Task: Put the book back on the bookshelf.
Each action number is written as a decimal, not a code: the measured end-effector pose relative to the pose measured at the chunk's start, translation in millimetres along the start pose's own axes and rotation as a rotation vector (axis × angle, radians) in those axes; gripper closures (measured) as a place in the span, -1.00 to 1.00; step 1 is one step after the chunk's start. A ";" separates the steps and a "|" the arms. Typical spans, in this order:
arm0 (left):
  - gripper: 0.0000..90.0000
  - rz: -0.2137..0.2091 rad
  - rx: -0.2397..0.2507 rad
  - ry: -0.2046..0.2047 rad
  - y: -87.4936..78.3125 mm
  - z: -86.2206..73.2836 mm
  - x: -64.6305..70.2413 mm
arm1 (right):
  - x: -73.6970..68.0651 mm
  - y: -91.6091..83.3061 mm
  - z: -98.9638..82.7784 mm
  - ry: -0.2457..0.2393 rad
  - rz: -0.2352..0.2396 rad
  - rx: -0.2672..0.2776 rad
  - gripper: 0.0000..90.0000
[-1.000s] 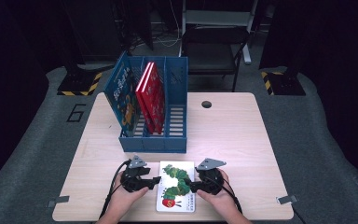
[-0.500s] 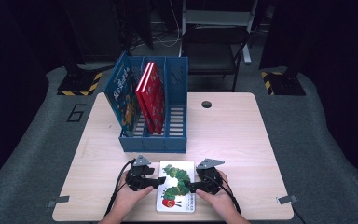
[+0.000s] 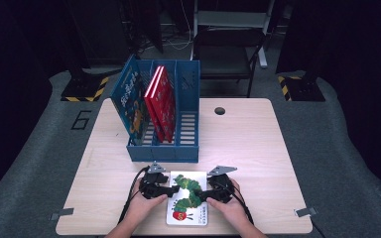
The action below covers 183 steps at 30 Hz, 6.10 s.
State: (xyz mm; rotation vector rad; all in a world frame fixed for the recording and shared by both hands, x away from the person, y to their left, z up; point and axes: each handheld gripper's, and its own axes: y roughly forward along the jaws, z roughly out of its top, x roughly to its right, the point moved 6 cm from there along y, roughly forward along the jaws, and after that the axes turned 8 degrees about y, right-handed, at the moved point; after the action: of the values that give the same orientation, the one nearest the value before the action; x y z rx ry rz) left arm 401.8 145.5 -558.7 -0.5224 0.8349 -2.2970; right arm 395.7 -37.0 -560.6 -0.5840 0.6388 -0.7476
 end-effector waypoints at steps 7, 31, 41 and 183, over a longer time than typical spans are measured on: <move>-0.37 -0.010 0.022 0.042 5.3 2.1 1.2 | 1.2 1.3 2.1 -0.018 0.004 -0.014 -0.51; -0.40 0.021 0.004 0.008 8.1 6.0 2.9 | 11.4 6.8 13.3 0.002 0.023 -0.009 -0.50; -0.47 0.015 -0.013 0.019 9.5 8.4 -0.4 | 13.2 10.6 18.0 -0.003 0.010 -0.012 -0.47; 0.27 -0.037 0.165 0.111 -91.5 6.8 60.2 | -61.9 -98.0 2.8 -0.174 0.159 0.262 -0.05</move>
State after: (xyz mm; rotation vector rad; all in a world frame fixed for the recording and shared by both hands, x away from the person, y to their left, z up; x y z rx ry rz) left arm 323.2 156.8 -483.0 -0.3429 0.6843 -2.4210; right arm 320.6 -47.6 -472.8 -0.3483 0.4122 -0.6110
